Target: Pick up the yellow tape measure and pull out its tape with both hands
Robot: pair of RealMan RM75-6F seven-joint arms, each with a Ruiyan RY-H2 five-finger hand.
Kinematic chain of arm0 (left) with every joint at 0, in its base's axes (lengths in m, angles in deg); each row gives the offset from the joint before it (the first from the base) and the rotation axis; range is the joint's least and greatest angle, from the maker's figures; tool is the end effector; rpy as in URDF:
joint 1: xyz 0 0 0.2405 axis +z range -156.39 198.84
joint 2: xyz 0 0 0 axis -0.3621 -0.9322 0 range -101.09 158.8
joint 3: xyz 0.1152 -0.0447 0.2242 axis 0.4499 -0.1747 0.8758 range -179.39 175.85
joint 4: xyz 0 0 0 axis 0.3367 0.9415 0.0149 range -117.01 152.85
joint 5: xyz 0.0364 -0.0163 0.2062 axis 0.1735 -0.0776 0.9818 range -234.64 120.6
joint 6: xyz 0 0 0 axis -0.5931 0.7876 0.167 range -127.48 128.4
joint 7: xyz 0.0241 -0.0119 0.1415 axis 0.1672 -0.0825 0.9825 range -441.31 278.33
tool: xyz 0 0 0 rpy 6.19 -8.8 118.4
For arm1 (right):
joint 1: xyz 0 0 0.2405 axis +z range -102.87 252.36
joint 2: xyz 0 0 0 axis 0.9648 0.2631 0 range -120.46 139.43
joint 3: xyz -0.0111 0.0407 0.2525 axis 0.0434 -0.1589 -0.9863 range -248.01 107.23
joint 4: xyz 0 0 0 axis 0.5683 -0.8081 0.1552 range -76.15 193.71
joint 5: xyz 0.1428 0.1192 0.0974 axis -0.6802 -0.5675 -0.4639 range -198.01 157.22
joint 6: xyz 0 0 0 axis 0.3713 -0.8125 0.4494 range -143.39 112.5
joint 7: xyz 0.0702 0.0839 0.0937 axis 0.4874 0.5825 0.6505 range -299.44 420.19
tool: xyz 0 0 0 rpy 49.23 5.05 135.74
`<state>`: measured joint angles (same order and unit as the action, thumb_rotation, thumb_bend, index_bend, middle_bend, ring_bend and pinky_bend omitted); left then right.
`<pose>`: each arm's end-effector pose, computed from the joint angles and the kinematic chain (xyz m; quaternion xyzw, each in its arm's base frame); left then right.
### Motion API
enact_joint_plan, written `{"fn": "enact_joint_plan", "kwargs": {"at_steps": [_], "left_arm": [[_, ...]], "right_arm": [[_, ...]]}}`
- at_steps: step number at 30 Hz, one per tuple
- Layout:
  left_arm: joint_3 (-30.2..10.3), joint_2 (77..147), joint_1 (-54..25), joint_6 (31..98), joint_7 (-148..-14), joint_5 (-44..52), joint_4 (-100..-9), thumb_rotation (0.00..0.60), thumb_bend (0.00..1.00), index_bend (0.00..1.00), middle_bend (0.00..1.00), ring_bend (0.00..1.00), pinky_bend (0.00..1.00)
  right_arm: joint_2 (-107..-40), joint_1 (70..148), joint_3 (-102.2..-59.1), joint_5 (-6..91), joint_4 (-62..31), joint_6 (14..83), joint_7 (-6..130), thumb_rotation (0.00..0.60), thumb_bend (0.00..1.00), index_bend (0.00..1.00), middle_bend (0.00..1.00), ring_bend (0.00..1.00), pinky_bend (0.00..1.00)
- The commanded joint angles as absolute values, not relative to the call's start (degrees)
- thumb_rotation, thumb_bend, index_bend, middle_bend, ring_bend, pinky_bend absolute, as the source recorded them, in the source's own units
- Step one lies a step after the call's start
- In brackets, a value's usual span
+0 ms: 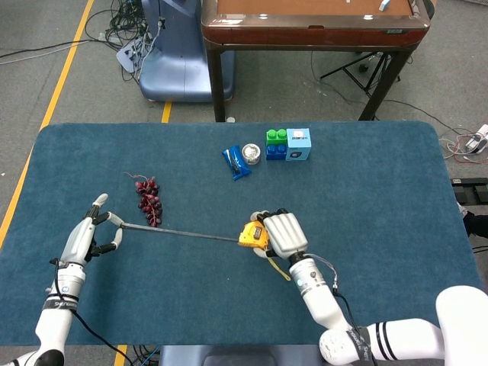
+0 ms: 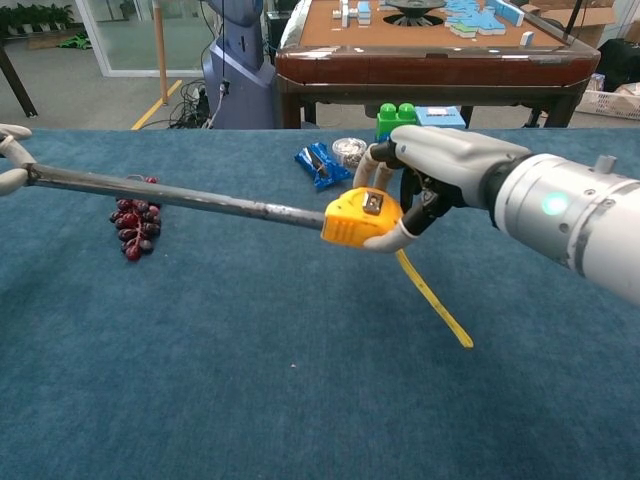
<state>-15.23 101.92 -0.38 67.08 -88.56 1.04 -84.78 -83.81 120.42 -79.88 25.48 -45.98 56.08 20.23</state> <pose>-0.2379 0.2807 0.0860 -0.4609 -0.6118 -0.4700 0.4386 -0.0860 -0.2906 -0.0268 0.7175 -0.4229 0.3603 0.4201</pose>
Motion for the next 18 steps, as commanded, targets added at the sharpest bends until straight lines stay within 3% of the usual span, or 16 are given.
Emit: {"fn": "enact_joint_plan", "kwargs": {"at_steps": [1,18], "left_arm": [[-14.82,101.66,0.29,67.63,-89.30,2.16,-84.83,0.600,0.46,0.56,0.00,0.00,0.00],[-13.08,101.05,3.49,69.89,-92.65,6.55,-84.03,0.600,0.46,0.56,0.00,0.00,0.00]], "right_arm": [[-82.41,119.00,-78.65,26.99,-46.59,56.16,21.71,0.600,0.50,0.60,0.60,0.43,0.27],[-76.68,113.32,-74.81,33.51,-47.96,55.20,28.18,0.600,0.50,0.60,0.60,0.43,0.27]]}}
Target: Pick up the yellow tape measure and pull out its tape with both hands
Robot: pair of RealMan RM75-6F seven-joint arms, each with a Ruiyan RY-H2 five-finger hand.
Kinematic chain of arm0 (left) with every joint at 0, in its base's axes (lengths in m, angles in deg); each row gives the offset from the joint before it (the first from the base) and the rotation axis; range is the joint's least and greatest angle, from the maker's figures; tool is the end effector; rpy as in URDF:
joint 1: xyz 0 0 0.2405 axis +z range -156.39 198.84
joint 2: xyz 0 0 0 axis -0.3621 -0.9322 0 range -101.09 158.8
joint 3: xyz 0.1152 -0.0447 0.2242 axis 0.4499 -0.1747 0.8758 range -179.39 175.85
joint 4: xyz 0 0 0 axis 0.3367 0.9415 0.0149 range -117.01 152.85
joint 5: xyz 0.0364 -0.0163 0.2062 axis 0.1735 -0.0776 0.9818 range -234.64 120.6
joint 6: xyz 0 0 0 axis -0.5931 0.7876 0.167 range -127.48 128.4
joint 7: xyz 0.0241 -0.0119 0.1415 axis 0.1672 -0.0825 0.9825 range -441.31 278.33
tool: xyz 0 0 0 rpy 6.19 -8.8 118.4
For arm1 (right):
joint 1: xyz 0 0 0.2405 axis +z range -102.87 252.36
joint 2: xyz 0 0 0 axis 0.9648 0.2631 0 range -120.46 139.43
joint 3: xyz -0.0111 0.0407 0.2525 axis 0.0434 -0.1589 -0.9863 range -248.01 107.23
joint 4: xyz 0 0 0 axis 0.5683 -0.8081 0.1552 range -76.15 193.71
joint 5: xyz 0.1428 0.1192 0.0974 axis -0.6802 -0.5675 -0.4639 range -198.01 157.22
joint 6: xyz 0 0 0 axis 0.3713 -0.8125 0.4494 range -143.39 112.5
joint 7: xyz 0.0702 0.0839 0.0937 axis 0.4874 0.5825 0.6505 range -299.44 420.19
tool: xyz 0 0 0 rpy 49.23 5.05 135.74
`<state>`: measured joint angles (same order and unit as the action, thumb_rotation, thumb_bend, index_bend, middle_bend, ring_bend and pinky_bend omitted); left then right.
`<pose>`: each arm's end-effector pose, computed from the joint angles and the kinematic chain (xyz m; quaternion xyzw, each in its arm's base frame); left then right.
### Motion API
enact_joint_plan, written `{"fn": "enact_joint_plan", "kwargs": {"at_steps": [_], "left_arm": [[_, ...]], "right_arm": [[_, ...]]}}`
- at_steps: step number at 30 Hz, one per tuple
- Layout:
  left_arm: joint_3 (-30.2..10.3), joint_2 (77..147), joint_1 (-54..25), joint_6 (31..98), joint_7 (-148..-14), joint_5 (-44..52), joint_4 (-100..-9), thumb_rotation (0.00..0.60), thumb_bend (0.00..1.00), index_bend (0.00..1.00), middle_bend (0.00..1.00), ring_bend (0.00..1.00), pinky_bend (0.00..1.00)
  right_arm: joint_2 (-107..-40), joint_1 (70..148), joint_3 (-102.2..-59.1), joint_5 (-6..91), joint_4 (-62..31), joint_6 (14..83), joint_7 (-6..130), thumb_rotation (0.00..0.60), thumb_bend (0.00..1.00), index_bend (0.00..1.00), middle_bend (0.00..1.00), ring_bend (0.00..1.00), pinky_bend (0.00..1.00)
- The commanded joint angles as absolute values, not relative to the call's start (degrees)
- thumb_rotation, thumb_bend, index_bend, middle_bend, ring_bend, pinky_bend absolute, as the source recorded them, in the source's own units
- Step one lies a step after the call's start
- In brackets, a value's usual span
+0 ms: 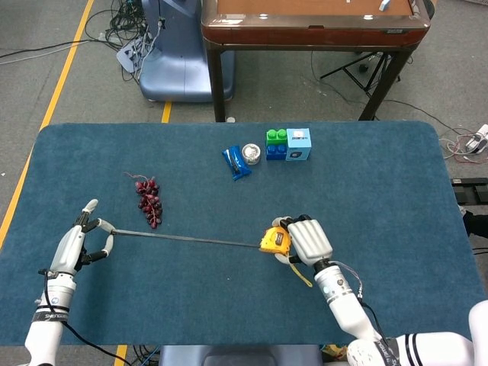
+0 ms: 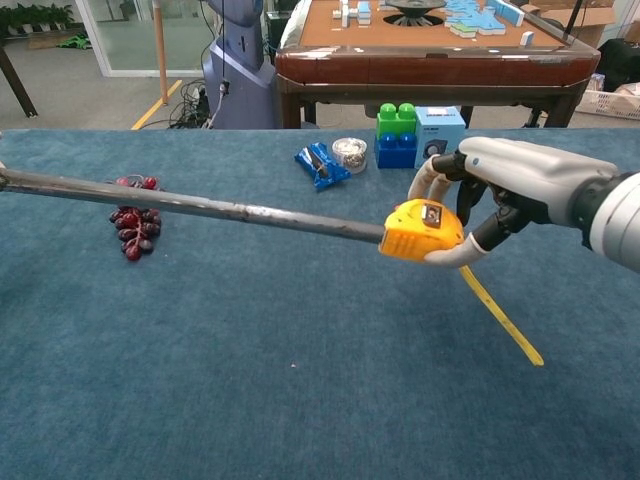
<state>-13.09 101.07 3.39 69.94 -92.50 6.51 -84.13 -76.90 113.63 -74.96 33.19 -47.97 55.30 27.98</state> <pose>-0.2530 0.2609 0.0930 -0.4533 -0.6048 -0.4813 0.4440 -0.1320 -0.2743 -0.0029 0.7079 -0.4383 0.3577 0.4228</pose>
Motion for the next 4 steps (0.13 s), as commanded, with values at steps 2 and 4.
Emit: {"fn": "enact_joint_plan", "kwargs": {"at_steps": [2,4], "left_arm": [[-13.08,101.01,3.66,69.89,-92.96,6.72,-83.92,0.600,0.46,0.56,0.00,0.00,0.00],[-13.07,100.96,3.75,69.74,-93.19,6.83,-83.88,0.600,0.46,0.56,0.00,0.00,0.00]], "right_arm": [[-76.55,113.02,-74.86,33.54,-47.83,54.94,28.45,0.600,0.50,0.60,0.60,0.43,0.27],[-76.60,112.90,-75.01,33.60,-47.73,54.61,28.56,0.600,0.50,0.60,0.60,0.43,0.27]]}}
